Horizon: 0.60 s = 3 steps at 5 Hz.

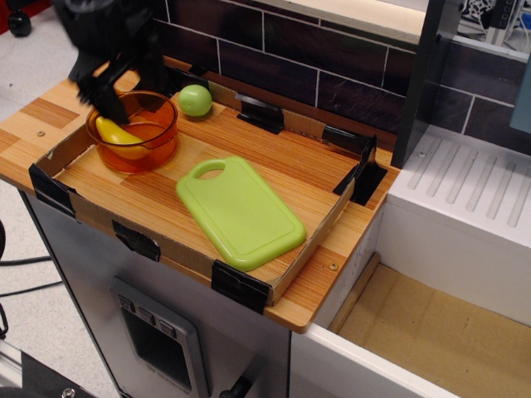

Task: Put banana in pot

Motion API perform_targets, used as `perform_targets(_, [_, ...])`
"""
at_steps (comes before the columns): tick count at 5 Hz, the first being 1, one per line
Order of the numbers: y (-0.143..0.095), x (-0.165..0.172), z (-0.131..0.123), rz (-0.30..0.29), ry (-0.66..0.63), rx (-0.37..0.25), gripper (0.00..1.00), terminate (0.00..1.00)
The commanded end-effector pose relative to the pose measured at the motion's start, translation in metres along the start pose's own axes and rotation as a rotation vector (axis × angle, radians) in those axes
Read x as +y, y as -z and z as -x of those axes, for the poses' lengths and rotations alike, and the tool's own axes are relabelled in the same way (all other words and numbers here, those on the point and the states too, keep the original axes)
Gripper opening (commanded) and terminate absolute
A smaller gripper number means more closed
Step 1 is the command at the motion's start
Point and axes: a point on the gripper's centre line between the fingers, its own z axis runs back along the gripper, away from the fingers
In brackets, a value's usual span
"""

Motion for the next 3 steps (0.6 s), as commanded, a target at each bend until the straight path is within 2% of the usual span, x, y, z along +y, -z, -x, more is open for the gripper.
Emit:
perform_targets(1, [-0.0727, -0.0183, 0.0265, 0.06, 0.041, 0.067, 1.0, 0.0])
perform_targets(2, [-0.0727, -0.0183, 0.0265, 0.06, 0.041, 0.067, 1.0, 0.0])
perform_targets(3, [-0.0727, -0.0183, 0.0265, 0.06, 0.041, 0.067, 1.0, 1.0])
